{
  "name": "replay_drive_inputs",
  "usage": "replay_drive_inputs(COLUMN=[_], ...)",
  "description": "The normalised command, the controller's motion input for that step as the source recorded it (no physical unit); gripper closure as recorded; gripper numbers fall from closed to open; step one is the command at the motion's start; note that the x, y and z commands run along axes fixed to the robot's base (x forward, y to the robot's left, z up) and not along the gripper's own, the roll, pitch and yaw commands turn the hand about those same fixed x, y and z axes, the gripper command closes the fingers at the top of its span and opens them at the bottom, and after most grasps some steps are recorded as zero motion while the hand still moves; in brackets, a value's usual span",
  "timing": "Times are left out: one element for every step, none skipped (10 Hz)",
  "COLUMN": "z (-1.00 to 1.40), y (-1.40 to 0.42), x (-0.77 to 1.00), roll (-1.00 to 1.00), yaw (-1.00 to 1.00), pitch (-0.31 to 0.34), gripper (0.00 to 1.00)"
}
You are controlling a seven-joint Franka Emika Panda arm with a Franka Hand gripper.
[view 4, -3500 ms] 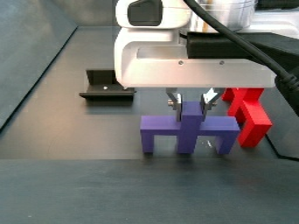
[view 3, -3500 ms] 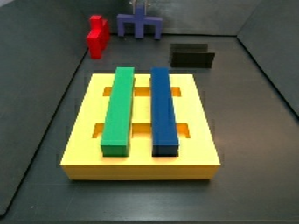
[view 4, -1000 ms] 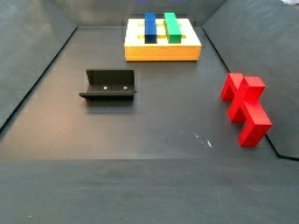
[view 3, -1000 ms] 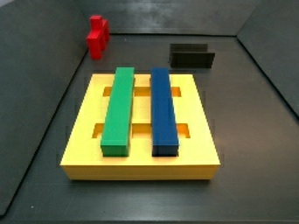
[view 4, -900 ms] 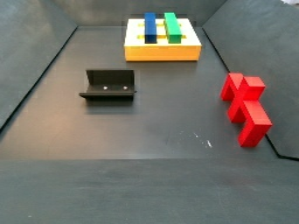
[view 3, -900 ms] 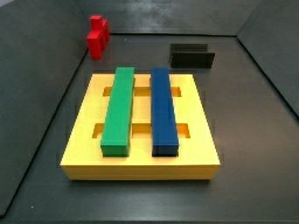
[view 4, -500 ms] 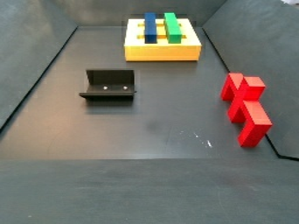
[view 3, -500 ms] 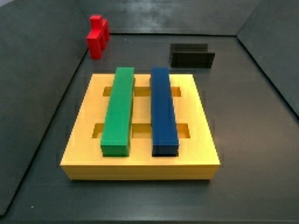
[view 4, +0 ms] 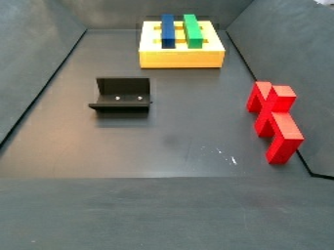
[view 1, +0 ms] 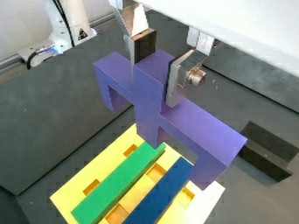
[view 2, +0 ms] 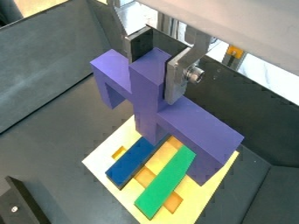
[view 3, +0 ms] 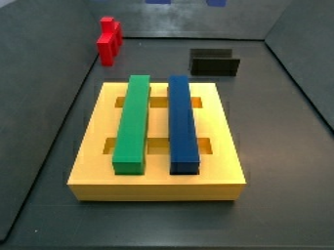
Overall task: Pick up the purple object. Move up. Move to above the board. Insert the purple object.
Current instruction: Insert the purple object.
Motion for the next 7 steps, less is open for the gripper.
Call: replay_drive_inputs(z=[-0.18, -0.34, -0.73, -0.61, -0.57, -0.39, -0.49], y=[-0.52, -0.78, -0.63, -0.66, -0.63, -0.52, -0.39], x=[0.0, 0.0, 0.0, 0.02, 0.07, 0.04, 0.08], roll=[0.01, 0.07, 0.13, 0.29, 0.29, 0.43, 0.39], yaw=[0.11, 0.17, 0.15, 0.17, 0.19, 0.18, 0.18], pitch=[-0.056, -0.106, -0.123, -0.143, -0.179, -0.077, -0.039], gripper=[1.0, 1.0, 1.0, 1.0, 1.0, 1.0, 1.0])
